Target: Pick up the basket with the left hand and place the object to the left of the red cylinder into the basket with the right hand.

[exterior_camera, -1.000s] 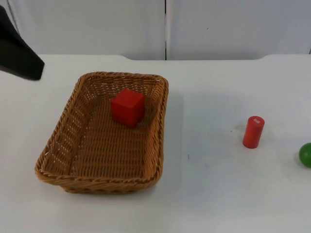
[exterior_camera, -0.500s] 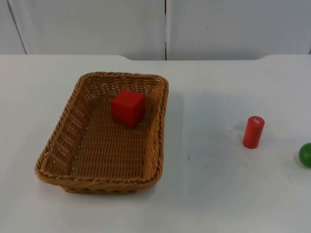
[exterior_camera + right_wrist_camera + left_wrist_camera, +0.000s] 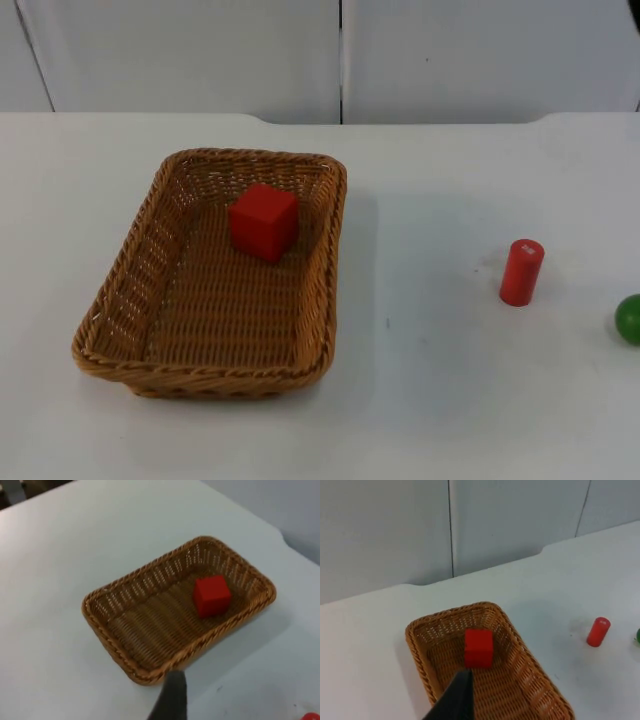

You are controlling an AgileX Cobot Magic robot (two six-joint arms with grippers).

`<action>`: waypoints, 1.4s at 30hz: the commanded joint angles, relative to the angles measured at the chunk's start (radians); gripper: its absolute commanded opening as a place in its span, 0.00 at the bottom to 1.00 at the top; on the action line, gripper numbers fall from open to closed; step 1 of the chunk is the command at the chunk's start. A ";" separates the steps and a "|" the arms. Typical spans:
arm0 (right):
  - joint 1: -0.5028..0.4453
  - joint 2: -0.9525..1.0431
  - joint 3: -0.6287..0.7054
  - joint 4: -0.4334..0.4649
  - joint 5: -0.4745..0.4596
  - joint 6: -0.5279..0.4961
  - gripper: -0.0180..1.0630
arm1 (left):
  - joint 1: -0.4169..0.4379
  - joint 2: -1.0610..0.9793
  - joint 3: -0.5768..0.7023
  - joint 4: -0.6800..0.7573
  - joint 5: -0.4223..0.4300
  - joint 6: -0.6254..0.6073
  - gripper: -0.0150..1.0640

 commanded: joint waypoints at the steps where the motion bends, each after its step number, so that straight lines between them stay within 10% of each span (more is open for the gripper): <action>1: -0.003 -0.038 0.026 0.004 -0.025 0.002 0.68 | -0.012 -0.018 0.023 0.020 -0.023 -0.009 0.99; 28: -0.003 -0.452 0.215 -0.047 0.120 0.051 0.68 | -0.010 -0.242 0.187 0.064 -0.109 -0.139 0.99; 42: -0.003 -0.545 0.216 -0.129 0.237 0.136 0.68 | -0.010 -0.368 0.190 0.317 -0.022 -0.385 0.99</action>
